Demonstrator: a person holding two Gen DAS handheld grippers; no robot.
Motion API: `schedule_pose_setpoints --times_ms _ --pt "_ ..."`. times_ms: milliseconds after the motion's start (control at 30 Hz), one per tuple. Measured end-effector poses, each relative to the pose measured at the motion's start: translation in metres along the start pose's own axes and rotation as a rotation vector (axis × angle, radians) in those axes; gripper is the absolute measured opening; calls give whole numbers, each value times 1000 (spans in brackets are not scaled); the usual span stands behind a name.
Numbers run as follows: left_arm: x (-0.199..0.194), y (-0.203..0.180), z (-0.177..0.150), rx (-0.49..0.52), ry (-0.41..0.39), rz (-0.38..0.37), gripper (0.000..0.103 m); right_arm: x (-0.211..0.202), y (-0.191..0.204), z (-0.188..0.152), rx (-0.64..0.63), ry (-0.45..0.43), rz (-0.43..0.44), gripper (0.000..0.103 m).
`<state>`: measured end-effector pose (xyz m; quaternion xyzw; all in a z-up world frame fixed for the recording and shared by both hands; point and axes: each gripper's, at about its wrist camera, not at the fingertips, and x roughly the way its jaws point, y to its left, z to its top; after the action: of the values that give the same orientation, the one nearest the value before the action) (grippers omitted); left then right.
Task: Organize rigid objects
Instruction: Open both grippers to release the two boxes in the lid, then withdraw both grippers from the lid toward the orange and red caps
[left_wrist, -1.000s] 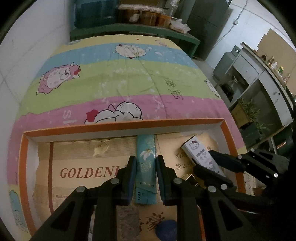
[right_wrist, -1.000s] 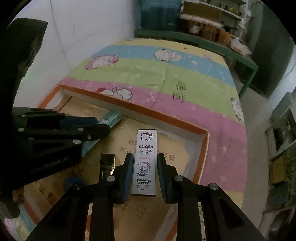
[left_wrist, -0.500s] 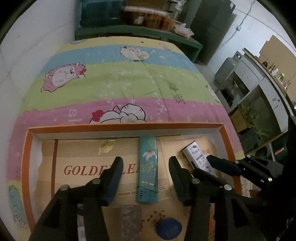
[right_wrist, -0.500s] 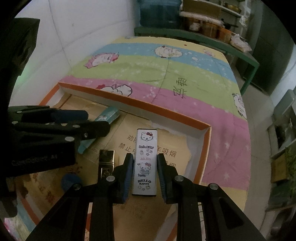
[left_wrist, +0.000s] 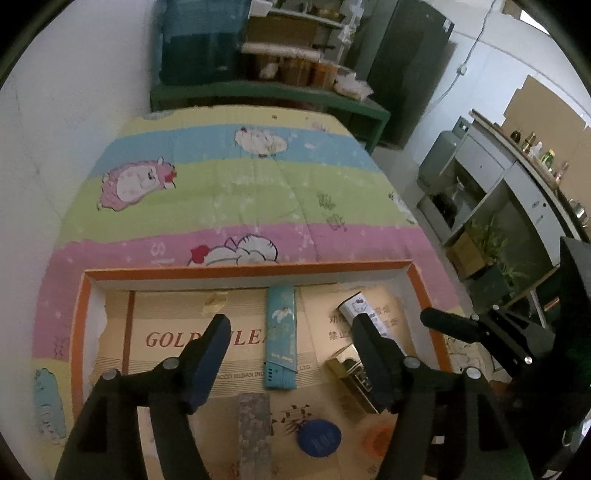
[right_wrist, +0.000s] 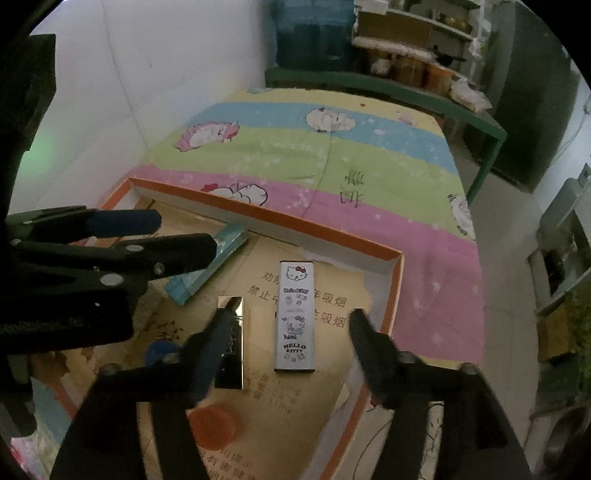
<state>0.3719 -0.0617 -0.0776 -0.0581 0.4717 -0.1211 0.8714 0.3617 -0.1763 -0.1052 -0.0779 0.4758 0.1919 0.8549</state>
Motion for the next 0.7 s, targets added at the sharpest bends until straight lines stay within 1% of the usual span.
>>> schedule_pose_setpoints --times_ms 167,267,400,533,700 --pt "-14 -2 -2 5 -27 13 70 -10 3 -3 9 -15 -4 71" --pt "-21 -2 -3 0 -43 13 70 -16 4 -5 14 -21 -5 75" --pt "-30 -1 -5 -4 -62 10 70 -25 5 -7 26 -34 -13 76" --pt "-40 -3 -9 0 -73 4 70 -34 10 -10 26 -41 -18 76" --pt "-52 -5 -16 14 -82 -25 70 -47 18 -14 20 -52 -23 76"
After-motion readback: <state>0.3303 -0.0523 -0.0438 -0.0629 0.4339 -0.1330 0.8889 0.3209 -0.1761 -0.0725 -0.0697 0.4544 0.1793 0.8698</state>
